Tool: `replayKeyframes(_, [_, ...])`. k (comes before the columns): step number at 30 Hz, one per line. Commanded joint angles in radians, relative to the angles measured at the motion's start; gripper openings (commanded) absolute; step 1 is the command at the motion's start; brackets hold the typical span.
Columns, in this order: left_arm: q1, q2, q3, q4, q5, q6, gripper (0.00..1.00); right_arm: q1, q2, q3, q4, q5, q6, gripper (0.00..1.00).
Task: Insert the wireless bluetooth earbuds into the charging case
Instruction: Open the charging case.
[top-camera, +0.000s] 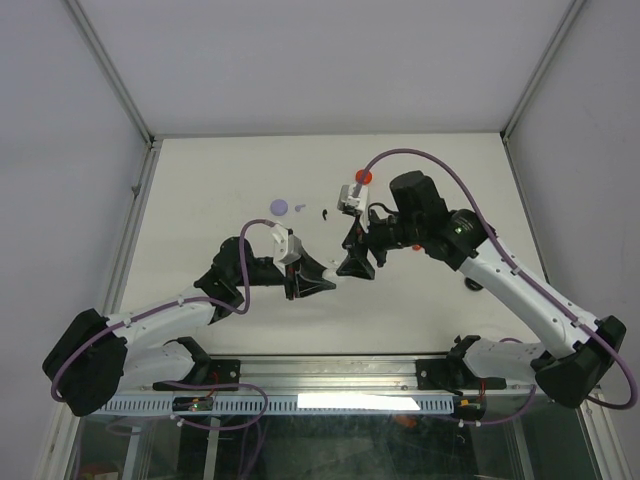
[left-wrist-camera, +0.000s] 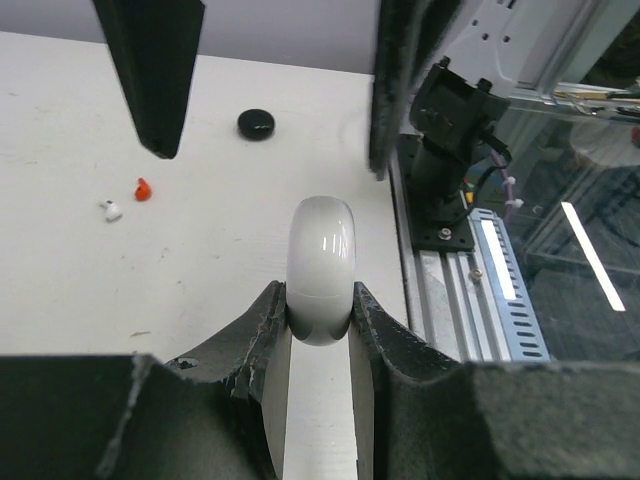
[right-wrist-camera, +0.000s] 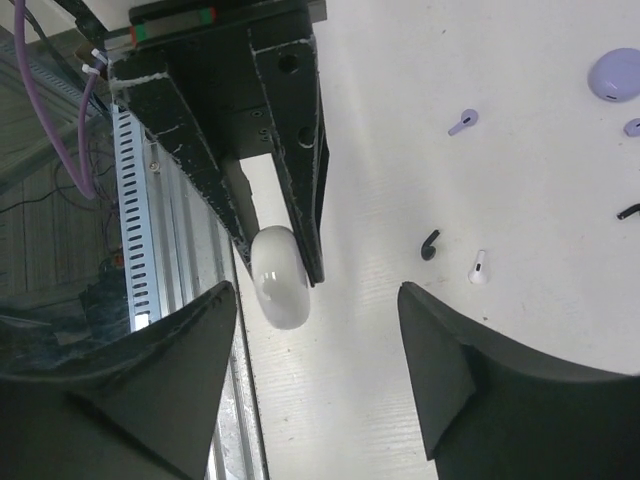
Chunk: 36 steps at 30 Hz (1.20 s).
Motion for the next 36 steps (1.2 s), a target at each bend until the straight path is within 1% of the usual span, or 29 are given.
replayKeyframes(1, [-0.006,-0.02,-0.021,0.091,-0.08,-0.043,0.0,-0.002,-0.053,-0.029,0.075,-0.038,0.018,0.72])
replayKeyframes(3, [-0.005,-0.018,-0.037,0.147,-0.081,-0.087,0.0,-0.002,-0.054,-0.046,0.092,-0.044,0.018,0.76])
replayKeyframes(6, [-0.006,-0.022,-0.055,0.215,-0.068,-0.131,0.0,-0.002,-0.047,-0.069,0.109,-0.042,0.019,0.77])
replayKeyframes(15, [-0.006,-0.018,-0.053,0.259,-0.029,-0.182,0.0,0.002,-0.029,-0.092,0.153,-0.032,0.035,0.77])
replayKeyframes(26, [-0.007,-0.013,-0.048,0.269,0.001,-0.195,0.0,0.011,-0.014,-0.092,0.165,0.016,0.038,0.76])
replayKeyframes(31, [-0.007,-0.017,-0.045,0.227,0.031,-0.153,0.0,0.011,-0.026,-0.082,0.169,0.066,0.041,0.75])
replayKeyframes(36, [-0.007,-0.024,-0.049,0.196,0.048,-0.115,0.0,0.011,-0.042,-0.073,0.164,0.071,0.045,0.75])
